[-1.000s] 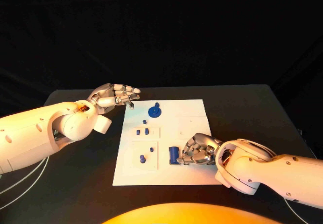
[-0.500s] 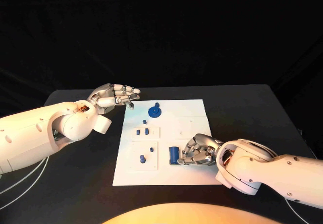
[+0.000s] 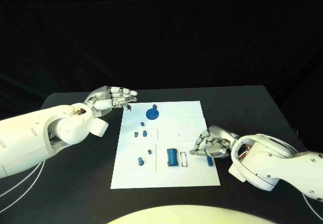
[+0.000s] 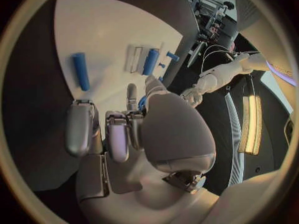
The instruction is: Assemble the parts on the task board
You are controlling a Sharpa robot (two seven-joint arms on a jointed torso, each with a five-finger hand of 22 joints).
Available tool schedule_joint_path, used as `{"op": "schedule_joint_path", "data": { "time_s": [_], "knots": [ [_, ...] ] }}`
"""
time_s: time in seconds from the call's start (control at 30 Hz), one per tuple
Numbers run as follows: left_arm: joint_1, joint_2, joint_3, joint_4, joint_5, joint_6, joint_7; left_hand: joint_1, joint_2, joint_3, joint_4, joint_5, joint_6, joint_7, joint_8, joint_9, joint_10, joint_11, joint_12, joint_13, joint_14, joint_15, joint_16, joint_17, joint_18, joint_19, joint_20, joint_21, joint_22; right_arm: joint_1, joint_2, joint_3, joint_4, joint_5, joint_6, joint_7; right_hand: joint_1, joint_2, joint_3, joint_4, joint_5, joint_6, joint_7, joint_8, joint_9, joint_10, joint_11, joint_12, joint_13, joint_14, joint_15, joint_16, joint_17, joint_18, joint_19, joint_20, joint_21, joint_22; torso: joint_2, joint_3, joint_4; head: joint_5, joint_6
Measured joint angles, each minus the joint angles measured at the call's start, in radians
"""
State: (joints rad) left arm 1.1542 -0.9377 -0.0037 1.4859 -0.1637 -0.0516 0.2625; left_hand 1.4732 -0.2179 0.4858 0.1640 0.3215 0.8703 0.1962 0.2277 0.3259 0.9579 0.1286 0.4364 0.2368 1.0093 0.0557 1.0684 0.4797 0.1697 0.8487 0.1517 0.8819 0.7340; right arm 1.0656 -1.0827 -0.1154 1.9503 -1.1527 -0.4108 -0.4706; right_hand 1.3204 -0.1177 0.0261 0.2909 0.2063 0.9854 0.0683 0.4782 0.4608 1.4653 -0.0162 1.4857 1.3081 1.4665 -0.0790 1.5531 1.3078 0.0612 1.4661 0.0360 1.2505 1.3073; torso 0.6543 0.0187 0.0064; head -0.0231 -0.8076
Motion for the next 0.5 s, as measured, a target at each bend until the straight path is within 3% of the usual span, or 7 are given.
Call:
{"op": "schedule_joint_path", "data": {
  "time_s": [0.27,0.5],
  "knots": [
    [0.0,-0.009,0.0,0.007,0.001,0.0,0.009,-0.007,-0.007,-0.006,0.006,0.0,0.0,0.0,0.0,0.0,0.0,0.0,0.0,-0.001,0.0,0.0,0.0,0.0,0.0,0.0,0.0,-0.008,-0.004,0.005,-0.095,-0.001,-0.006,-0.039,-0.021,0.014,-0.009,-0.032,0.017,0.001,-0.053,-0.01,0.01,-0.016,-0.007,0.001,0.013,-0.019,0.0,0.0,0.008,0.0,0.0,0.0,0.0,0.0,-0.017,0.001,-0.002,-0.0004,-0.0074,-0.015,0.004],
    [0.0,-0.01,-0.001,0.008,0.002,0.0,0.015,-0.007,-0.007,-0.006,0.006,0.0,0.0,0.0,0.0,-0.001,0.0,0.0,0.0,-0.001,0.0,0.0,0.0,0.0,0.0,0.0,0.0,-0.008,-0.004,-0.018,-0.116,-0.002,-0.011,-0.105,-0.011,0.009,-0.019,-0.042,0.022,0.002,-0.083,-0.01,0.01,-0.016,-0.007,0.001,0.013,-0.023,0.0,0.0,0.015,0.0,0.0,0.0,0.0,0.0,-0.017,0.001,-0.003,-0.0009,-0.0095,-0.021,0.004]
  ]
}}
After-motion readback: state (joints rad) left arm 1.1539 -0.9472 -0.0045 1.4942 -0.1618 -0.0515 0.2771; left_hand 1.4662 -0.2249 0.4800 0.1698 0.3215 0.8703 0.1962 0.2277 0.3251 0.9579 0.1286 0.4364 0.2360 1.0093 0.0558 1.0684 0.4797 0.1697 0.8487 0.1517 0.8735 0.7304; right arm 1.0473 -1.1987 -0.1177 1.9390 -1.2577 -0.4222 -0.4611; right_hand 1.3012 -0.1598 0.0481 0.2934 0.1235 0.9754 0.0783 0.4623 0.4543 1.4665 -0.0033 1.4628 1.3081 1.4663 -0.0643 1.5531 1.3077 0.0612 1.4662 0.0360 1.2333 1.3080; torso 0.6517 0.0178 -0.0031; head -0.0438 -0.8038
